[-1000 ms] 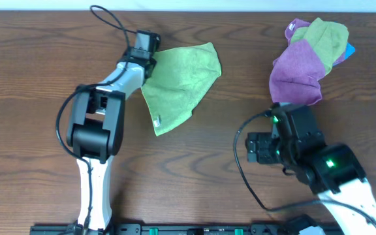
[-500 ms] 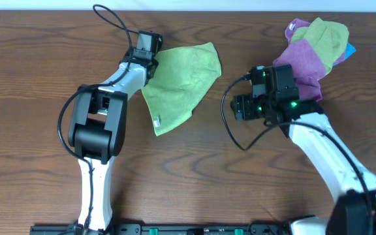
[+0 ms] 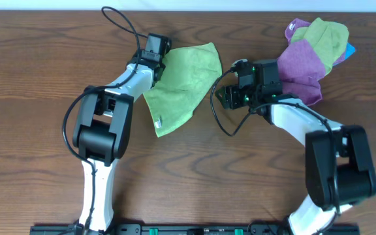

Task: Fold the cloth

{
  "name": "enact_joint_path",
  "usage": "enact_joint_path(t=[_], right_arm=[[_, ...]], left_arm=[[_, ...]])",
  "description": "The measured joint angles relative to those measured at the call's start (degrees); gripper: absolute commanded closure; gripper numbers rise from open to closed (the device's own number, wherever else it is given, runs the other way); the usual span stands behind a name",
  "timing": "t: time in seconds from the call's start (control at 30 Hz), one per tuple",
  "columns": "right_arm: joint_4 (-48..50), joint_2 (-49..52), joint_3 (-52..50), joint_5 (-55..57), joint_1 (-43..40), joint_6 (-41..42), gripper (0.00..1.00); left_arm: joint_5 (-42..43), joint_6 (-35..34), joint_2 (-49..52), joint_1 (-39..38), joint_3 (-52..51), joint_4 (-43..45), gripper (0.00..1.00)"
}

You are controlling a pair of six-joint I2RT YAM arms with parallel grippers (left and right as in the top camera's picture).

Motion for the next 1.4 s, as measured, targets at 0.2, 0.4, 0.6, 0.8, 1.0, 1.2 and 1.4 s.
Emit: enact_joint_path(t=[0.2, 0.4, 0.6, 0.8, 1.0, 1.2, 1.4], right_arm=[[1.62, 5.46, 5.31, -0.63, -1.01, 0.04, 0.35], [1.70, 10.23, 12.79, -0.66, -1.79, 0.02, 0.39], [1.68, 14.69, 18.01, -1.92, -1.97, 0.04, 0.40], [0.55, 16.00, 18.08, -2.54, -1.97, 0.09, 0.43], [0.37, 16.06, 18.08, -2.73, -1.97, 0.28, 0.49], [0.70, 17.92, 18.08, -3.30, -1.97, 0.46, 0.56], [1.77, 17.92, 18.10, -3.76, -1.97, 2.21, 0.80]], left_arm=[[0.02, -0.15, -0.02, -0.31, 0.00, -0.09, 0.94], [0.02, -0.15, -0.11, -0.33, 0.00, -0.39, 0.94], [0.02, -0.15, -0.11, -0.35, 0.00, -0.42, 0.94], [0.02, -0.15, -0.11, -0.35, 0.00, -0.39, 0.94], [0.02, -0.15, -0.11, -0.35, 0.00, -0.39, 0.94], [0.02, -0.15, -0.11, -0.35, 0.00, -0.39, 0.94], [0.02, -0.15, -0.11, -0.35, 0.00, -0.37, 0.94]])
